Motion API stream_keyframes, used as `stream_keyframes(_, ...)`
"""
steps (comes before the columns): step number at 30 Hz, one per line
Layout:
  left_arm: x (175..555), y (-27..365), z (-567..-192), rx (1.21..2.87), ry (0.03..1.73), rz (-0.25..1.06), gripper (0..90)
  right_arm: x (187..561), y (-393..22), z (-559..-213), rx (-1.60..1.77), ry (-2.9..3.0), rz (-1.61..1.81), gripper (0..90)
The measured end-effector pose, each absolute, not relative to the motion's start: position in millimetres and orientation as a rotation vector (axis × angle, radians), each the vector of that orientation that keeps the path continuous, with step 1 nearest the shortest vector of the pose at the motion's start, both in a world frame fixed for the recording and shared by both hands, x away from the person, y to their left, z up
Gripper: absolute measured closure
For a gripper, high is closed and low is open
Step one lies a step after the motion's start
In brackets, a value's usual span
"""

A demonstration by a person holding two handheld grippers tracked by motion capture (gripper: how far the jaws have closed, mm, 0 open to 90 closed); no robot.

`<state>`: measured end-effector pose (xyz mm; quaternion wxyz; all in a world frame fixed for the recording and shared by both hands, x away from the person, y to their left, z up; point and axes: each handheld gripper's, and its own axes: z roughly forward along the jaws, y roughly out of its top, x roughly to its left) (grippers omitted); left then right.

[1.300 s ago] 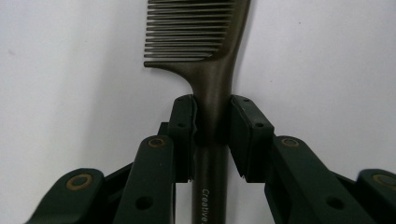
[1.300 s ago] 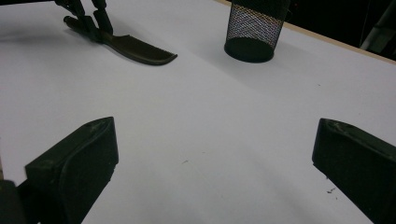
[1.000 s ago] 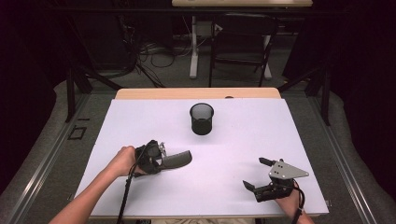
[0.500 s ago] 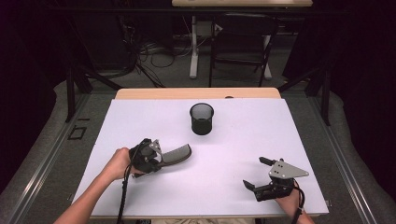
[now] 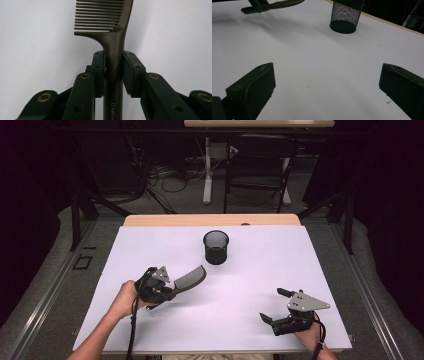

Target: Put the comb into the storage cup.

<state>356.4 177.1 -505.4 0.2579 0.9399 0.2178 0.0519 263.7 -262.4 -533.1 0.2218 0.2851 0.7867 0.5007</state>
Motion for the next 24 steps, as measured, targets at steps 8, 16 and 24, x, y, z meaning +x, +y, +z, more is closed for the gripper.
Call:
stream_keyframes(8,350.8,179.3,-505.0,2.445,0.608,0.195,72.8,263.7,-262.1,-533.1,0.792,2.174,1.382,0.2)
stream_keyframes(16,346.9,183.4,-506.6,2.36,0.64,0.235,72.8,264.0,-262.7,-532.8,0.789,2.168,1.383,0.2)
stream_keyframes(24,345.3,187.6,-510.6,2.286,0.668,0.255,72.8,264.2,-262.8,-532.7,0.787,2.168,1.382,0.2)
